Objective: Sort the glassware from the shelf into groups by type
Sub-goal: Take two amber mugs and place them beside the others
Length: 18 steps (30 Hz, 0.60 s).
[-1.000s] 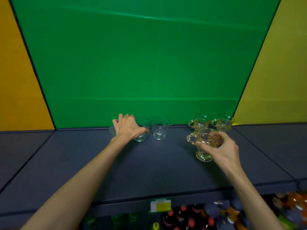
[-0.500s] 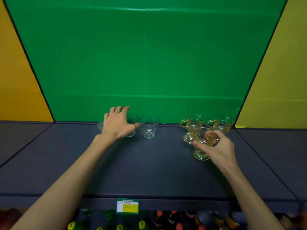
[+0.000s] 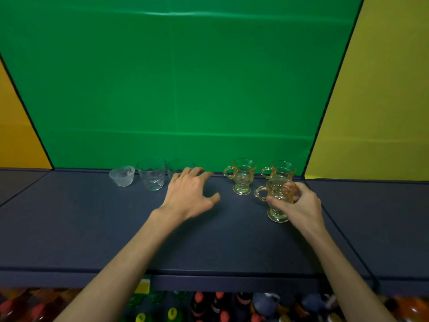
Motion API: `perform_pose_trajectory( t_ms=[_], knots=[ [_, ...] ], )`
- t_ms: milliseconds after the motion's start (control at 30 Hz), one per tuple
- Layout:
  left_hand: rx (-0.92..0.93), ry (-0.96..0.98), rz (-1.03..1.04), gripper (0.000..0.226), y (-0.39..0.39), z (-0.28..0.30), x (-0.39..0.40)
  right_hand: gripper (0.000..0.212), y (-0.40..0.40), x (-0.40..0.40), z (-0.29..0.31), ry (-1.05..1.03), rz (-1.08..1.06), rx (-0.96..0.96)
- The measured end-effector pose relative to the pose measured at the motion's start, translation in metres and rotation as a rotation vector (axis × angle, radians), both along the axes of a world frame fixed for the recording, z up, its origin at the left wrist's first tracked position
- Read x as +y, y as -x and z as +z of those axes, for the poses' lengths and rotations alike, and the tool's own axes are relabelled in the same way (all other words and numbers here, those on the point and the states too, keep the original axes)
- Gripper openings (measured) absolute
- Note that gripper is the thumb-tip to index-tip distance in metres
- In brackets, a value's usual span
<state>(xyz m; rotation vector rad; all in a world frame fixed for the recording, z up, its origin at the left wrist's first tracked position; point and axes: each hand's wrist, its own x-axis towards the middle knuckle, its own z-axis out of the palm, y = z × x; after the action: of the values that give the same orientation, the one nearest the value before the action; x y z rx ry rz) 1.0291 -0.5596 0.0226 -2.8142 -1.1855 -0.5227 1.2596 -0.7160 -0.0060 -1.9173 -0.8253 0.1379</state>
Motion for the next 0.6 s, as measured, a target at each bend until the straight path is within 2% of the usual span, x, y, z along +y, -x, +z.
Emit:
perform_pose_trajectory(
  t_ms=[167,267,333,400,467,500,600],
  knots=[
    [0.027,0.035,-0.008,0.072,-0.014,-0.007,-0.009,0.047,-0.014,-0.007,-0.003,-0.01,-0.014,0.04],
    [0.036,0.051,-0.007,0.072,-0.019,-0.009,-0.013,0.05,-0.019,-0.01,-0.003,-0.011,-0.012,0.046],
    [0.039,0.058,-0.006,0.072,-0.021,-0.01,-0.015,0.056,-0.021,-0.012,0.0,0.004,0.01,0.042],
    [0.039,0.058,-0.002,0.071,-0.022,-0.01,-0.016,0.076,-0.024,-0.013,0.004,0.053,0.042,0.013],
    [0.035,0.051,0.004,0.07,-0.022,-0.008,-0.018,0.097,-0.025,-0.013,0.009,0.117,0.06,-0.063],
    [0.033,0.049,0.007,0.07,-0.021,-0.008,-0.018,0.1,-0.024,-0.013,0.012,0.15,0.065,-0.131],
    [0.026,0.025,0.018,0.07,-0.016,-0.004,-0.02,0.085,-0.018,-0.005,0.019,0.213,0.102,-0.39]
  ],
)
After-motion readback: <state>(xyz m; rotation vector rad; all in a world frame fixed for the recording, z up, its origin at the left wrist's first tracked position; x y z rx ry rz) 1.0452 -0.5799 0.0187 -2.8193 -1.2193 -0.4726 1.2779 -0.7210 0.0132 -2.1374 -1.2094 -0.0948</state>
